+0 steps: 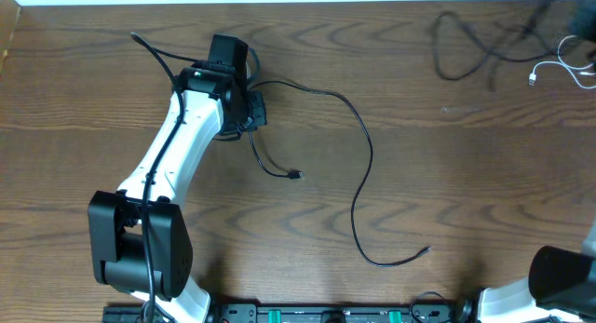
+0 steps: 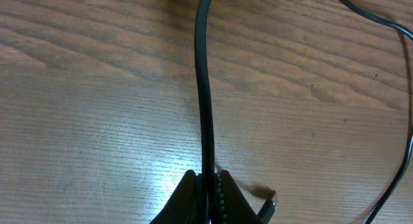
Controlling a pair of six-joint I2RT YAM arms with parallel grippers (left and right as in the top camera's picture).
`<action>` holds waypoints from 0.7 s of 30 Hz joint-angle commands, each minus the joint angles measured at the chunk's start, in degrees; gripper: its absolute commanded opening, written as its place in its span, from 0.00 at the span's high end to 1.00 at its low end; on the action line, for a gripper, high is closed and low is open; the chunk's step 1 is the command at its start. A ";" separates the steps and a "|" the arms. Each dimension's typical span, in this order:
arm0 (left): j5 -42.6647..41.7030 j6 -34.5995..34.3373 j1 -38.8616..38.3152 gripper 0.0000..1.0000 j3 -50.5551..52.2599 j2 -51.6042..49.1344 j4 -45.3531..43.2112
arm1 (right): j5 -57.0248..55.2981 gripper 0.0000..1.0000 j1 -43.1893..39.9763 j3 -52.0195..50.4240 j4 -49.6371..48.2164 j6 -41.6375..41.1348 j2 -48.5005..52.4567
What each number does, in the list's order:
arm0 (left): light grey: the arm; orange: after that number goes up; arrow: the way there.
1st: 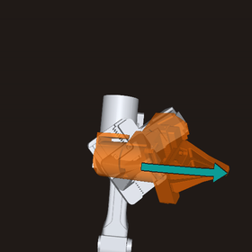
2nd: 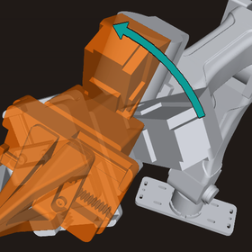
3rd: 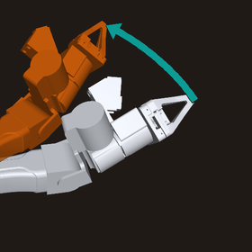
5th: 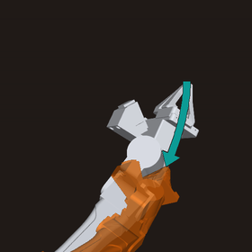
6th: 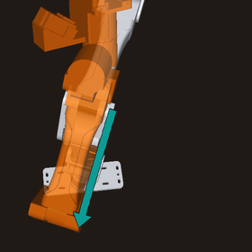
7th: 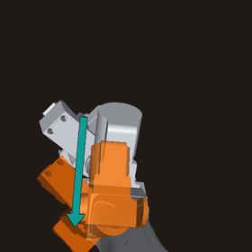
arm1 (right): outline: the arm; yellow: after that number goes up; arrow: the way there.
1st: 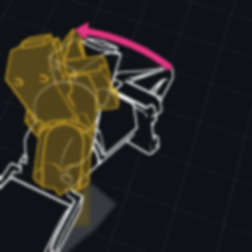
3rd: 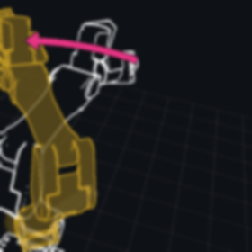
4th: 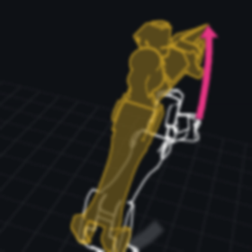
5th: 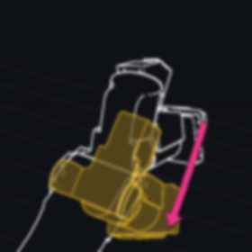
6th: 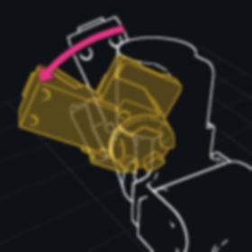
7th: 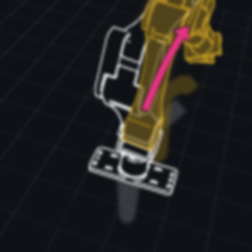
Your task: Untangle cables
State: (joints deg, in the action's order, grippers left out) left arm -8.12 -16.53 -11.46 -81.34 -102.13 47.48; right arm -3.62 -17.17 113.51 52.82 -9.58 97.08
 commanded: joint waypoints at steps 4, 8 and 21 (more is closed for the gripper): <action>1.36 -0.09 0.04 0.92 -0.26 -0.85 0.02 | -4.04 0.99 -8.20 0.66 -2.10 1.31 1.14; 1.36 -0.09 0.04 0.92 -0.26 -0.85 0.00 | -6.21 0.99 -11.76 0.66 -3.10 1.29 2.78; 1.33 -0.09 0.04 0.92 -0.26 -0.85 0.04 | -8.26 0.99 -16.55 0.66 -15.17 1.29 15.43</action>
State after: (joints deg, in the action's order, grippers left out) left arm -7.51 -16.51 -11.46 -81.34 -102.13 47.51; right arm -11.00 -33.26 113.51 38.28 -8.69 111.28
